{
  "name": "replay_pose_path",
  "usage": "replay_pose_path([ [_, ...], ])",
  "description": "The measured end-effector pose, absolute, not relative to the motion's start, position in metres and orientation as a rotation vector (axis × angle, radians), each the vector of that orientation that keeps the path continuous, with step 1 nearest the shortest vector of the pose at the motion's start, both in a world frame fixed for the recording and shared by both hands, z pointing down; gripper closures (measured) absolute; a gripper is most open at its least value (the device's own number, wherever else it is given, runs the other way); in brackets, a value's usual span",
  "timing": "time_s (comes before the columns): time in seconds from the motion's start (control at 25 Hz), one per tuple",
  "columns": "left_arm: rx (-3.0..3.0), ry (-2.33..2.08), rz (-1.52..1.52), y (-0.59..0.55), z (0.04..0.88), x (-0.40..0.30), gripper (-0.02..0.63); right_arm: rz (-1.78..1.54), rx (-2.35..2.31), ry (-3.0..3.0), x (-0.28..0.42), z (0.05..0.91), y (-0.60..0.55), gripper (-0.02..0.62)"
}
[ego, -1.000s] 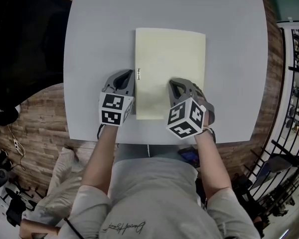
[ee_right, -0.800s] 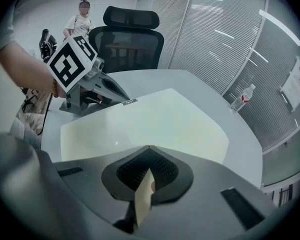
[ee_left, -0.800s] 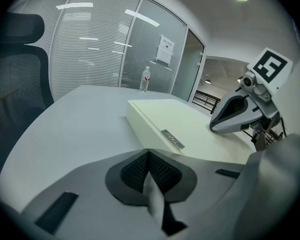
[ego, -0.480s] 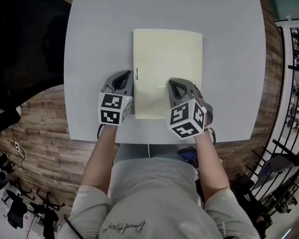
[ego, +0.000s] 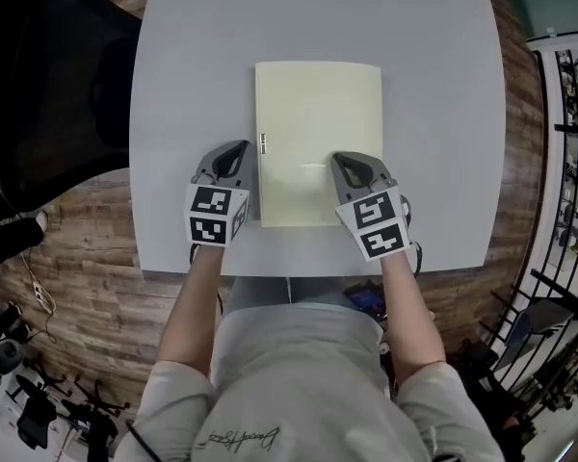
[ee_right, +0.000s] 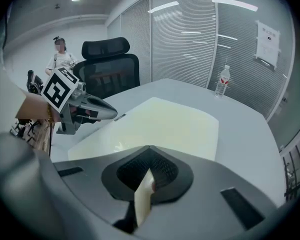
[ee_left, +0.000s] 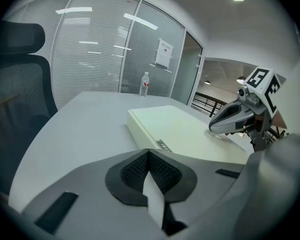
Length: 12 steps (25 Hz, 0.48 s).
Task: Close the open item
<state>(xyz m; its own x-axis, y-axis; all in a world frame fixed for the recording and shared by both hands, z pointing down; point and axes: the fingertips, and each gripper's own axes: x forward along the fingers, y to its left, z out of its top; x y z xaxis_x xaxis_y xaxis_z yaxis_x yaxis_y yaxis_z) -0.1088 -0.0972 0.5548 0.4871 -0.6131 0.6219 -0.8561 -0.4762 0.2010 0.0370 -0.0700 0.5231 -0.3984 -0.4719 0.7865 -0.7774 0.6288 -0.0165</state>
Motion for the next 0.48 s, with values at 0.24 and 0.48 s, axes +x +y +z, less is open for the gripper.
replay_pose_path([
  [0.24, 2.296, -1.227, 0.588, -0.098, 0.517, -0.108, 0.597, 0.489, 1.032, -2.113, 0.046, 0.505, -0.069, 0.581],
  [0.48, 2.345, -1.202, 0.509, -0.084, 0.482, -0.103, 0.597, 0.48, 1.082, -2.173, 0.048, 0.477, -0.06, 0.583],
])
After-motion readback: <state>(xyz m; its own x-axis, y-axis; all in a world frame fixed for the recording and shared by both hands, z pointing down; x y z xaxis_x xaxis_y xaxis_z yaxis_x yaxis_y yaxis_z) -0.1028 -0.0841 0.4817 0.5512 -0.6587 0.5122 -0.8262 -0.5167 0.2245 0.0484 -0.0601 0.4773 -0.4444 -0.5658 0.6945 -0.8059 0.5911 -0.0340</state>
